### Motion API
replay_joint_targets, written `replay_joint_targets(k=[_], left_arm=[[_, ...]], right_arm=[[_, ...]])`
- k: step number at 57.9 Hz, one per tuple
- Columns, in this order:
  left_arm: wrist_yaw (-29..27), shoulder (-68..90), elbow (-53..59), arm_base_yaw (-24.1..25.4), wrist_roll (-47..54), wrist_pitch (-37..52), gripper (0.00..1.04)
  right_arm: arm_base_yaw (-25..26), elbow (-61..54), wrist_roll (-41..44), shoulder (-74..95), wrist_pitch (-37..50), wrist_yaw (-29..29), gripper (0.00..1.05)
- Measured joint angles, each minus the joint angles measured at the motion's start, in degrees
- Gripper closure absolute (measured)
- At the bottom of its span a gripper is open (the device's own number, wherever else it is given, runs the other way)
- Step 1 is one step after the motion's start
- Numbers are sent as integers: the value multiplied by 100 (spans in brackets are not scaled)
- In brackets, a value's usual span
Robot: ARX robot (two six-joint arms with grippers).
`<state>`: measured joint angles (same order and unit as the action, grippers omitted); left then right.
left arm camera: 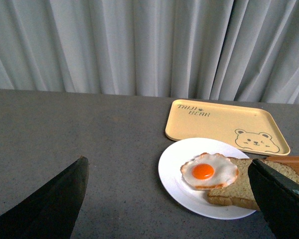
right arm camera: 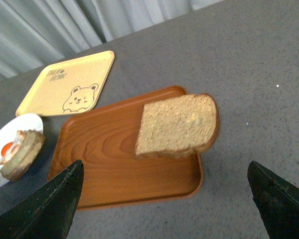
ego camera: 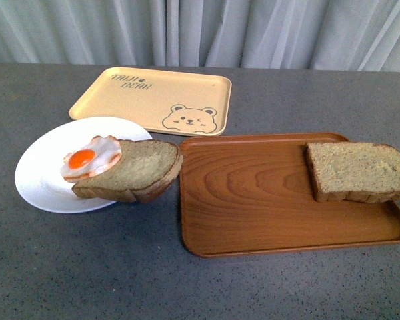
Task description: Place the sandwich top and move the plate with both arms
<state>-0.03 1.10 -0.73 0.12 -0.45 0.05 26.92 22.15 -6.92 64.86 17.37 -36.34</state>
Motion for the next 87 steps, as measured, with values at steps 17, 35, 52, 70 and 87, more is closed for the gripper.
replay_joint_targets(k=[17, 35, 52, 70, 87], left_arm=[[4, 0, 0, 0, 2, 0, 9], [2, 0, 0, -2, 2, 0, 9], [2, 0, 0, -2, 0, 0, 9], [2, 0, 0, -2, 0, 0, 9], [2, 0, 0, -2, 0, 0, 9]], right_arm=[[-426, 1488, -122, 4474, 1174, 286, 9], [-1290, 2297, -417, 5228, 1390, 535, 9], [-1375, 2455, -616, 5337, 1458, 669, 49], [-1231, 2118, -1078, 4728, 1694, 238, 97], [-2632, 1897, -2031, 3235, 2411, 345, 102]])
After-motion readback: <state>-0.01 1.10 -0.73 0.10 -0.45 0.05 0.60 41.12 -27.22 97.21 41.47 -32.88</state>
